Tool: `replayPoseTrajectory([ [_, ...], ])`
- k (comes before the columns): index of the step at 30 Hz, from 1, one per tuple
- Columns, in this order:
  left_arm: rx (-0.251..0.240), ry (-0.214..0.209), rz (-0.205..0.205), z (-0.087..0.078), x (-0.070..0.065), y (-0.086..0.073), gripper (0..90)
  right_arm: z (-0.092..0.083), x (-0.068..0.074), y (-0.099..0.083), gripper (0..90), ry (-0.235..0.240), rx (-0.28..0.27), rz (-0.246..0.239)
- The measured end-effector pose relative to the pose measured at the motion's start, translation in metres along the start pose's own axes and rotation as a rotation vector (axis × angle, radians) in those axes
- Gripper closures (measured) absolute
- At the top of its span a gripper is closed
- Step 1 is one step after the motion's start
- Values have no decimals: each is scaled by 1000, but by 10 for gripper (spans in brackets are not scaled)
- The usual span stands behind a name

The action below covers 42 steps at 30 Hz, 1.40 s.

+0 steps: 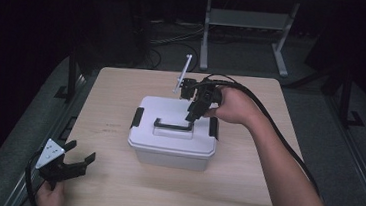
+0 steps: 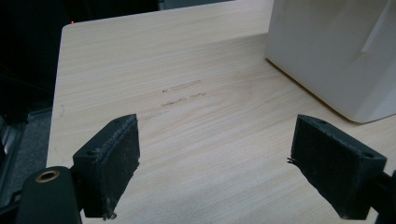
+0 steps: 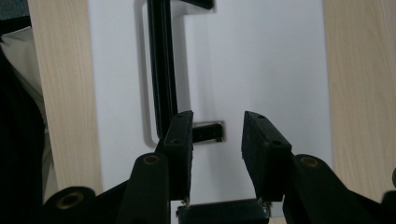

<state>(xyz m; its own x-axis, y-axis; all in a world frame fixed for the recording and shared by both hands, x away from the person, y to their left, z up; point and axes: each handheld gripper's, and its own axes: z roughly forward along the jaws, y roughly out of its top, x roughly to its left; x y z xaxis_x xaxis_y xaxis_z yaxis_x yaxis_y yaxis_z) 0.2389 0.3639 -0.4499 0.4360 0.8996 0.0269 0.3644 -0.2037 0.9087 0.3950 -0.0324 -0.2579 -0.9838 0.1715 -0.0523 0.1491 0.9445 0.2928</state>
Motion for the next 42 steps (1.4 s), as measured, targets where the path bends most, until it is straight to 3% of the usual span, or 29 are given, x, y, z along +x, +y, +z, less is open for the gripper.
replayPoseTrajectory([
  [18, 2, 0, 0, 0, 0, 0, 151, -10, -2, -14, 576, -38, -9, 13],
  [42, 8, -2, 6, 2, -1, 0, 151, -8, -7, -49, 544, -41, -33, 76],
])
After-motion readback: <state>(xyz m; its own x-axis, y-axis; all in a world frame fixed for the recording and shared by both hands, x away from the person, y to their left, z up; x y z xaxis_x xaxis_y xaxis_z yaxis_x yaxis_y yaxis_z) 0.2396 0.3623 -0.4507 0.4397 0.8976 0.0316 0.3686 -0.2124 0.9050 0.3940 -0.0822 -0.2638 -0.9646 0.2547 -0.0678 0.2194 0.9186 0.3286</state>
